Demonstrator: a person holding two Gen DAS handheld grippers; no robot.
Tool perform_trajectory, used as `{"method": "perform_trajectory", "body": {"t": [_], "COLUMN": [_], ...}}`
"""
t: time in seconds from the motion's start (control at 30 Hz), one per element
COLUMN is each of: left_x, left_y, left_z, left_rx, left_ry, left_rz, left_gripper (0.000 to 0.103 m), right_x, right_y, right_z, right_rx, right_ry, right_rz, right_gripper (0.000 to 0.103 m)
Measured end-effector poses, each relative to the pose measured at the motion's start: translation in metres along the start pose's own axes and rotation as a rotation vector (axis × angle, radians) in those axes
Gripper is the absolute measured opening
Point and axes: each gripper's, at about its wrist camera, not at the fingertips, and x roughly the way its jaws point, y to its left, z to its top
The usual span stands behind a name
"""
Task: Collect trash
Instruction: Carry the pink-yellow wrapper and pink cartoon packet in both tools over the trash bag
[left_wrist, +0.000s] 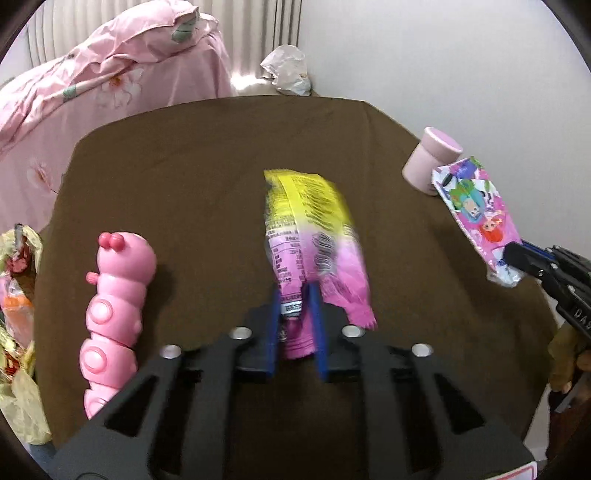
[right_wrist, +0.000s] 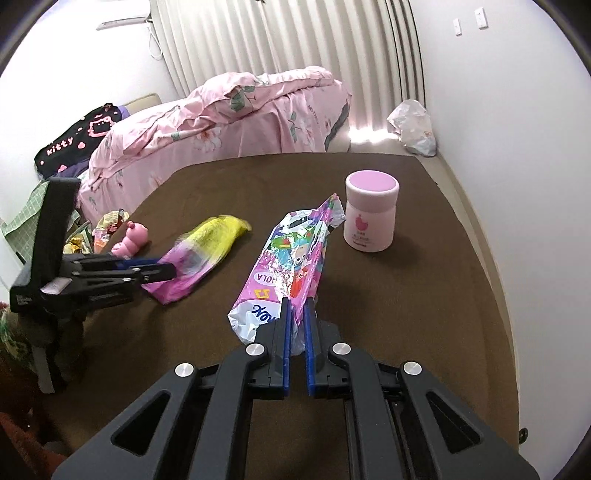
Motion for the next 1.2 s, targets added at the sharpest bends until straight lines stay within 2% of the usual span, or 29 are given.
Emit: {"method": "perform_trajectory", "body": {"t": [0.1,0.23,0.3,0.53,0.7,1.0,1.2], "left_x": [-0.027,-0.078,-0.098,-0.138,-0.158,-0.19,-0.201], "left_y": [0.002,0.007,0.011,0.03,0.052,0.131,0.181], "left_z": [-0.003,0.001,0.003,-0.005,-0.025,-0.056,-0.079], "left_rx": [-0.006,0.005,-0.002,-0.042,-0.086,-0.248,-0.356], "left_ry": [-0.088,-0.207,-0.242,-0.292,-0.323,-0.383,-0.394], "left_rz": [0.021,0.0,-0.007,-0.008,-0.001,0.066,0.127], "left_gripper": [0.009,0.009,0.009,0.01,0.01,0.01,0.01], "right_x": [-0.012,-0.028,-0.036,-0.052,-0.055,-0.037,-0.02], "right_y": [0.009,0.021,0.029,0.077,0.113,0.197,0.235], "right_z": [0.004,0.013,0.018,0.038,0.051,0.072,0.075], "right_rx": [-0.038,-0.066,-0.081,-0.18,-0.252,-0.417,-0.483], "right_ry": [-0.029,-0.071,-0.092,-0.141,-0.151,-0.134,-0.109], "right_rz": [-0.014,-0.007,0.001,0.035,0.066,0.135,0.184], "right_gripper": [0.007,0.007,0.007,0.007,0.007,0.007,0.007]}}
